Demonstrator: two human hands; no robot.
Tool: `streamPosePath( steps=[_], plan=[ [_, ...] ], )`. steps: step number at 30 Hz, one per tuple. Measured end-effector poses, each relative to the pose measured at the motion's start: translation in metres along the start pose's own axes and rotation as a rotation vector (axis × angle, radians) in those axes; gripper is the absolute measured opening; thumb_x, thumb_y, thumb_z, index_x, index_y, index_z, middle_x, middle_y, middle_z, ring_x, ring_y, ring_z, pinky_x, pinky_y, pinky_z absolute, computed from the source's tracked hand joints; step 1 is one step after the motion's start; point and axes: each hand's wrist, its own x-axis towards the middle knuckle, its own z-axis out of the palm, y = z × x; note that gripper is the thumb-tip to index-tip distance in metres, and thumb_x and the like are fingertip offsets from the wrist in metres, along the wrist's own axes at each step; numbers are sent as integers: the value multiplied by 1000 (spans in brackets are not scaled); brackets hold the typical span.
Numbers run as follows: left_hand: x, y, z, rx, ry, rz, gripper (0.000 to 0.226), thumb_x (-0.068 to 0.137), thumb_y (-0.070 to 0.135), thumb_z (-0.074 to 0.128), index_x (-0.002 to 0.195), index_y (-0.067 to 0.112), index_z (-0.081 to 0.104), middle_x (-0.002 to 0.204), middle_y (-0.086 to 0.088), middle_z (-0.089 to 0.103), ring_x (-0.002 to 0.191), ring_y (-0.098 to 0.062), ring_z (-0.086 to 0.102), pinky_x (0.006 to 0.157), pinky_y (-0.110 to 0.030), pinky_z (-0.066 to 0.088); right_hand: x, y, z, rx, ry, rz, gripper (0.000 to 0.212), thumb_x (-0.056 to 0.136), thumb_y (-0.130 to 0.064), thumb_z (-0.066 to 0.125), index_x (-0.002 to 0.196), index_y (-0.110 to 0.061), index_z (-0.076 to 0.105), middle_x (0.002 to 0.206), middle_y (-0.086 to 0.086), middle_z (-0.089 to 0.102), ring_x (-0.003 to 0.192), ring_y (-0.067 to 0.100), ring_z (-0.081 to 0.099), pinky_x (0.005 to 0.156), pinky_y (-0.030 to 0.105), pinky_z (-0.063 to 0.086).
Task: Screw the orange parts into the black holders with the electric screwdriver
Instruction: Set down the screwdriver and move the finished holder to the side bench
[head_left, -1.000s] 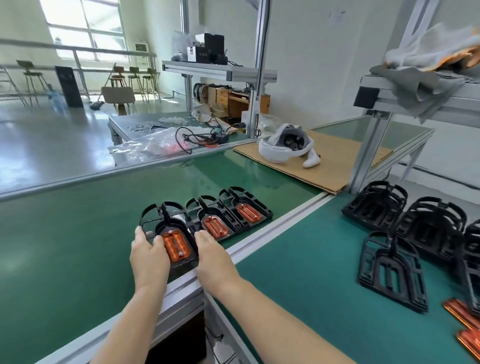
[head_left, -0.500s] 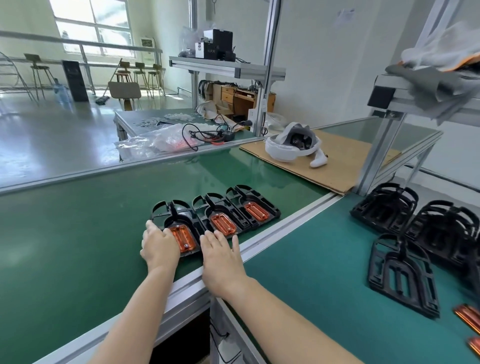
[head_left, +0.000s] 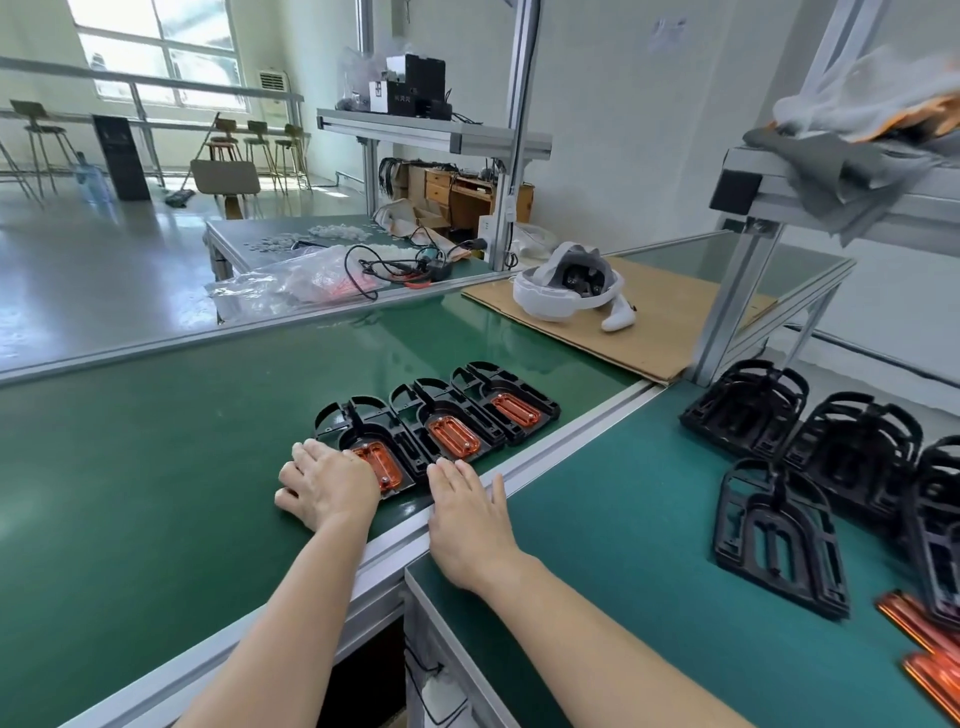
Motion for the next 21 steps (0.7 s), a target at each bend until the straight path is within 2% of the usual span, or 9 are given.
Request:
streamPosePath(
  steps=[3,7,12,17,21],
  plan=[
    [-1,1,0,22,-3,-4,54,101,26,29,148,0,19,158,-9,13,139,-29,16,109,-43,13,-6,9,-3,18,14,32,62,102,-10,30,155,-14,0,164,0,-2,150,17,-8,118,51,-9],
    [-7,2,-3,-66,77,2,59,99,29,38,147,0,20,157,-9,12,138,-29,15,110,-48,11,-24,35,-9,73,52,117,59,104,-14,27,155,-16,-2,164,-2,-3,149,15,-8,117,50,-11],
    [-39,17,4,-83,169,251,55,95,22,45,145,5,29,155,-9,20,137,-29,17,109,-51,11,-55,85,-17,118,120,321,58,104,-20,25,155,-21,-1,163,-5,-1,150,15,-6,116,52,-11],
    [-84,50,17,-125,62,437,54,97,27,40,148,16,26,157,0,18,141,-22,14,112,-47,8,-86,127,-28,144,211,482,56,103,-27,24,155,-25,3,163,-8,2,149,13,-3,114,55,-12],
    [-124,76,31,-195,-107,602,54,100,29,34,151,22,17,159,6,12,144,-14,9,115,-42,-2,-108,153,-39,125,323,603,57,102,-32,28,154,-26,7,162,-6,4,148,14,-2,114,57,-8]
  ],
)
